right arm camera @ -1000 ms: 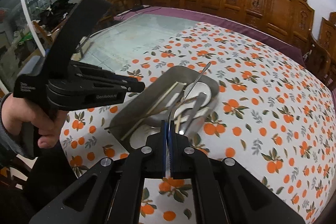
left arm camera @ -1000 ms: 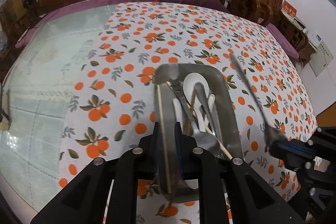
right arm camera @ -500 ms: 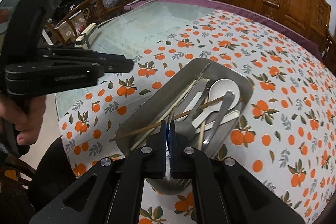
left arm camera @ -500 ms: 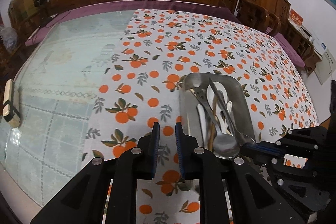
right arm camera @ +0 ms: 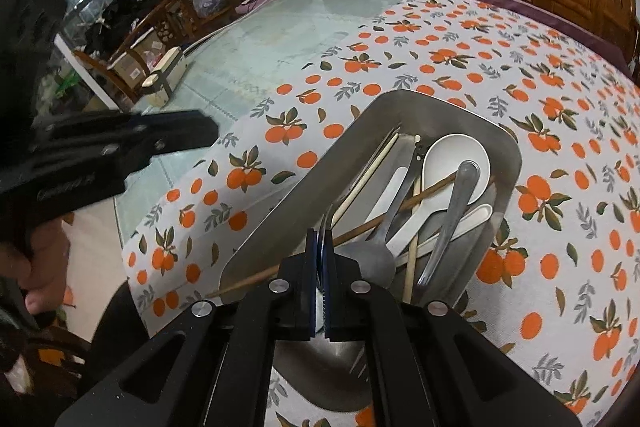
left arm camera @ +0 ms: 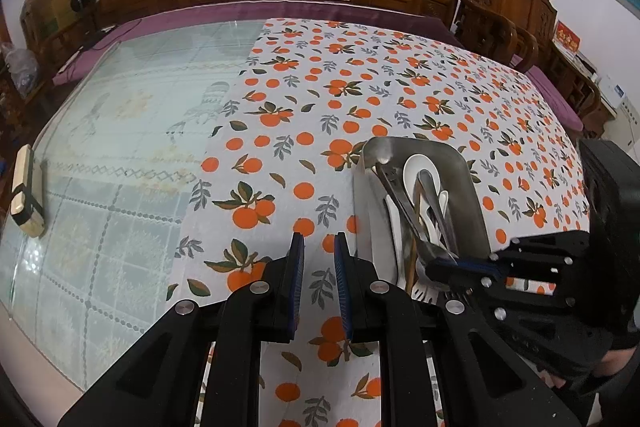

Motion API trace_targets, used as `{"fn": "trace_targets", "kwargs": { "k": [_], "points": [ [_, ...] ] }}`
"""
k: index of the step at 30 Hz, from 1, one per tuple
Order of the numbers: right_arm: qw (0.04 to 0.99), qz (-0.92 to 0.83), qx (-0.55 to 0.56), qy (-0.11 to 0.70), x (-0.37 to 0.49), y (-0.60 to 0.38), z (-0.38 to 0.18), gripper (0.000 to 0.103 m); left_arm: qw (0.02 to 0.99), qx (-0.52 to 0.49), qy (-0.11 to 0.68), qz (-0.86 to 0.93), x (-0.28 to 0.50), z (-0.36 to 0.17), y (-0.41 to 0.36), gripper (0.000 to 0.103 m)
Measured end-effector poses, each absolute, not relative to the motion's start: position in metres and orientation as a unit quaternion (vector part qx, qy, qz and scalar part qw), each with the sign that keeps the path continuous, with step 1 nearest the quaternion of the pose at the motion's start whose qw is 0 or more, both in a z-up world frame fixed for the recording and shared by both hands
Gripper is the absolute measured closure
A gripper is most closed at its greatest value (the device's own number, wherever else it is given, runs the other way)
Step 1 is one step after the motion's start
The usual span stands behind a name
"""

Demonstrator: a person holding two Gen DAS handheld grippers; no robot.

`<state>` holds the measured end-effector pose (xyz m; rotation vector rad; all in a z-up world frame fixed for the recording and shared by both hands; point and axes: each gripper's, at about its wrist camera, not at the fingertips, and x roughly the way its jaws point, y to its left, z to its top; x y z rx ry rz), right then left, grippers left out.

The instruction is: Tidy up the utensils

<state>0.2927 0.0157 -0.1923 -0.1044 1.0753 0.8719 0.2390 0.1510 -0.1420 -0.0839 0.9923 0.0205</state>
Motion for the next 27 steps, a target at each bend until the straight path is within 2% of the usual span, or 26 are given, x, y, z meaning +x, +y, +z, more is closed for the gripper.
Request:
{"fn": "trace_targets", "kwargs": {
  "k": [19,27],
  "points": [
    [0.781,0.386,-0.048,0.489,0.295,0.015,-0.184,0.098,0.880,-0.038,0.473,0.011,0.229,-0.136,0.150,0.089],
    [0.802,0.371,-0.044,0.466,0.277,-0.008,-0.163,0.098,0.885,-0.032,0.465,0.010,0.223,-0.123,0.138,0.087]
  ]
}}
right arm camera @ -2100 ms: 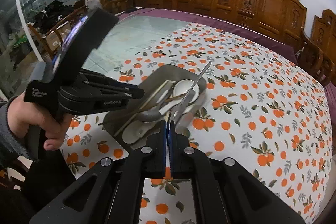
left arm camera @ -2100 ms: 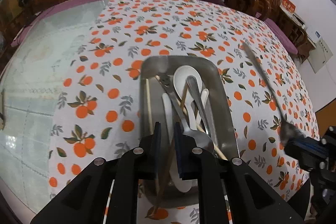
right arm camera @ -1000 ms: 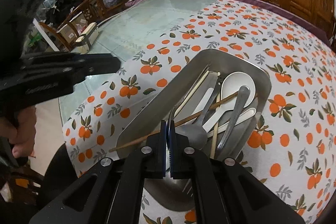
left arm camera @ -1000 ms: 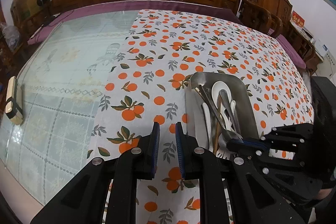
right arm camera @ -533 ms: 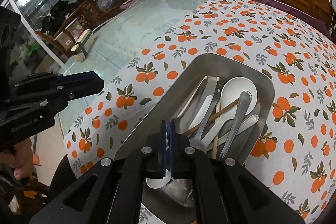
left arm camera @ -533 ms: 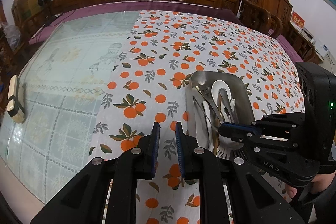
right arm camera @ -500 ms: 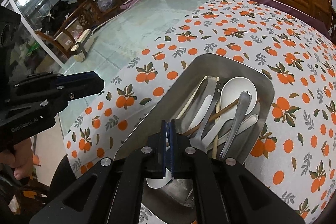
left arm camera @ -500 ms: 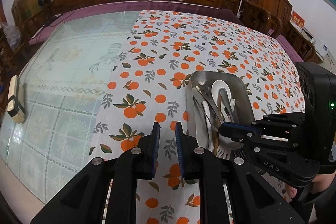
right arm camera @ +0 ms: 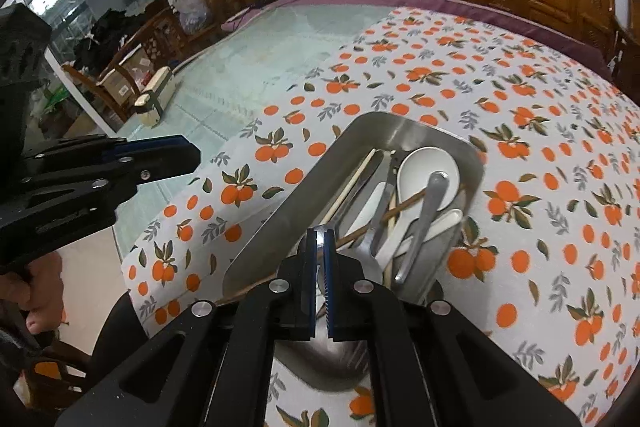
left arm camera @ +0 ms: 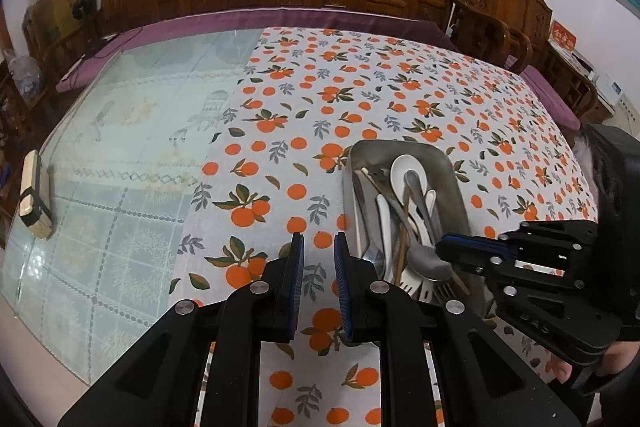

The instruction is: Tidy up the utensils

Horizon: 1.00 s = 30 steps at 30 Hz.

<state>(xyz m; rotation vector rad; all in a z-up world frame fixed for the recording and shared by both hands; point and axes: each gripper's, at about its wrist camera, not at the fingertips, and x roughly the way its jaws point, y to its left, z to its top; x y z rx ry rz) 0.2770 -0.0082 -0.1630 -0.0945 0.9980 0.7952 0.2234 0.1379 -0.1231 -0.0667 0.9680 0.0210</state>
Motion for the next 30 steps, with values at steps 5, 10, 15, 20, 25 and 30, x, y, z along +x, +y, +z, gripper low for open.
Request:
{"fn": "trace_targets", "kwargs": {
  "k": [5,10,15,20,25,30],
  "points": [
    [0.825,0.350,-0.039,0.443,0.258,-0.032,-0.142,0.098,0.891,-0.026,0.454,0.008,0.216,-0.113,0.127,0.079],
    [0.853,0.312,-0.023,0.418,0.234,-0.070,-0.122,0.098,0.900,-0.021,0.434,0.003,0.205,-0.100,0.111,0.058],
    [0.876,0.277,-0.008,0.395,0.212,-0.105,-0.108,0.075,0.909,-0.013,0.417,-0.001,0.190,-0.091,0.092,0.018],
    [0.898,0.239,0.009,0.370,0.186,-0.141,-0.097,0.043,0.911,-0.003,0.413,-0.005,0.173,-0.087,0.072,0.010],
    [0.914,0.205,0.009,0.350,0.162,-0.166,-0.088,0.014,0.914,0.001,0.407,-0.009,0.155,-0.085,0.054,0.009],
    [0.928,0.179,0.006,0.328,0.136,-0.184,-0.080,0.003,0.919,0.014,0.394,-0.008,0.135,-0.079,0.037,0.008]
  ]
}}
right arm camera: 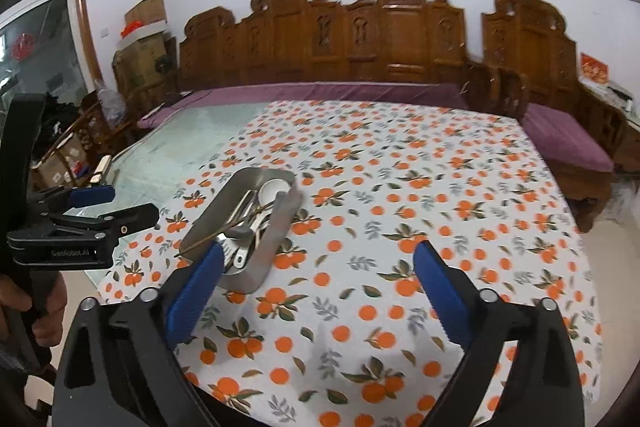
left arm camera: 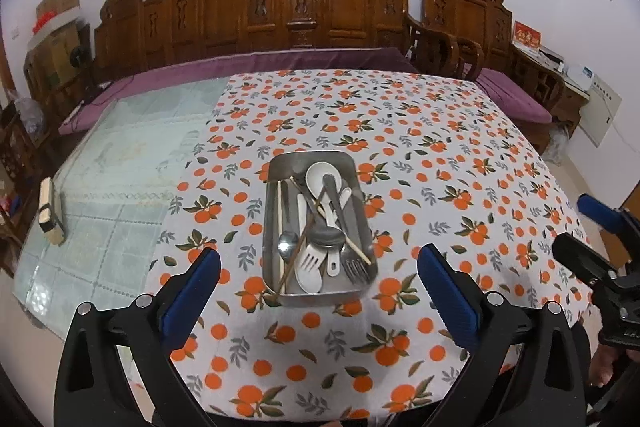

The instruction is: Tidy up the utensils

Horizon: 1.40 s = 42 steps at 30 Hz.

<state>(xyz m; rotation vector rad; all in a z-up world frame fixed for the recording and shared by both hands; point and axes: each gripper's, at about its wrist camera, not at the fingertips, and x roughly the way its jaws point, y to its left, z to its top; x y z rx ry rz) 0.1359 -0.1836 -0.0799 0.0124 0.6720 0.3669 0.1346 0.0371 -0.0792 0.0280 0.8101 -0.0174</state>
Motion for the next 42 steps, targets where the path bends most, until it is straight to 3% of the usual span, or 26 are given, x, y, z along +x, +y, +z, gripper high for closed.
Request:
{"fn": "trace_targets", "kwargs": {
  "k": [11,29,42],
  "points": [
    [0.950,0.136,0.015,0.280,0.079,-0.213,-0.049,0.003,0.932,0.023,0.361,-0.022,0.080,-0.058,0.009,0.008],
    [0.975,0.119,0.025,0.184,0.026,-0.230,0.039,0.003,0.967,0.020,0.252,-0.025,0.027,0.037,-0.009,0.008],
    [0.977,0.118,0.027,0.177,0.021,-0.233,0.047,0.003,0.970,0.010,0.244,-0.023,0.019,0.040,-0.004,0.008]
  ]
}}
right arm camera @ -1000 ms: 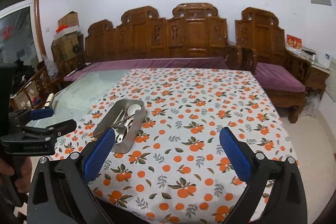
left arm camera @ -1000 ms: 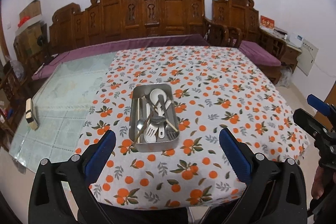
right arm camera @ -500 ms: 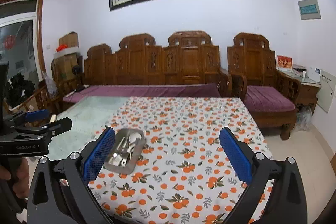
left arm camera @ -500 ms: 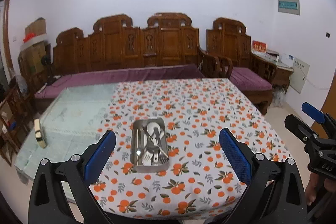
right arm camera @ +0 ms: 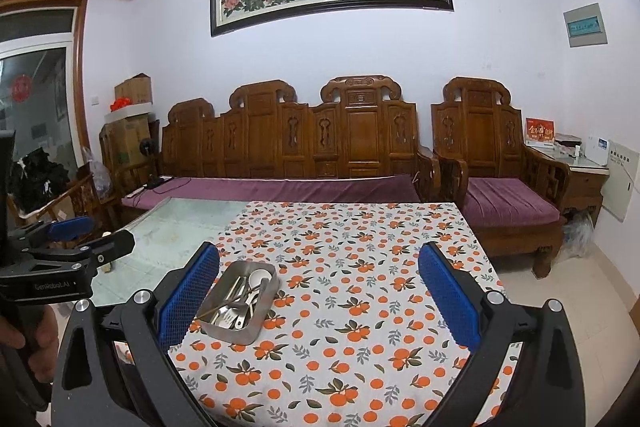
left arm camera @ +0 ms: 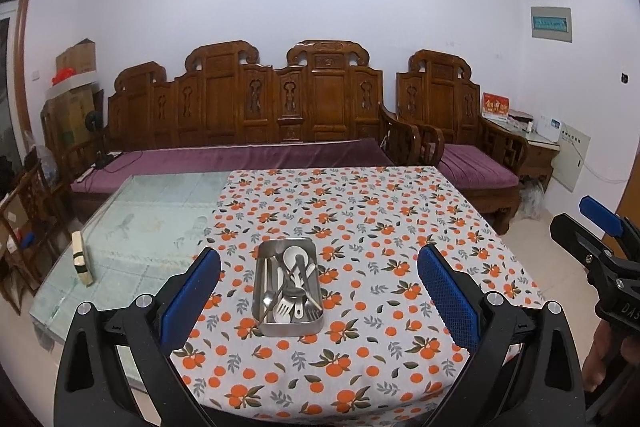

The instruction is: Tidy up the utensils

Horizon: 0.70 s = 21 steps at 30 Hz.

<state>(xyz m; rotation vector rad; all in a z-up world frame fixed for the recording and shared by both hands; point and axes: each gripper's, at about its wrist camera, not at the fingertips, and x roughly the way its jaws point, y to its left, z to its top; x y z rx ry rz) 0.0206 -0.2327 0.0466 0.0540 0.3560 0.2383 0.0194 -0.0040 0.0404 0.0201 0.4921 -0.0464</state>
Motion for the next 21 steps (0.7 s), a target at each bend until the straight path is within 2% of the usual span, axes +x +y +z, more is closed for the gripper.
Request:
{"fn": "trace_targets", "kwargs": {
  "k": [21],
  "points": [
    [0.976,0.118,0.024,0.184,0.0241,-0.2283,0.0403,0.003,0.970,0.010,0.241,-0.019,0.0157,0.0403,-0.0040,0.008]
  ]
}}
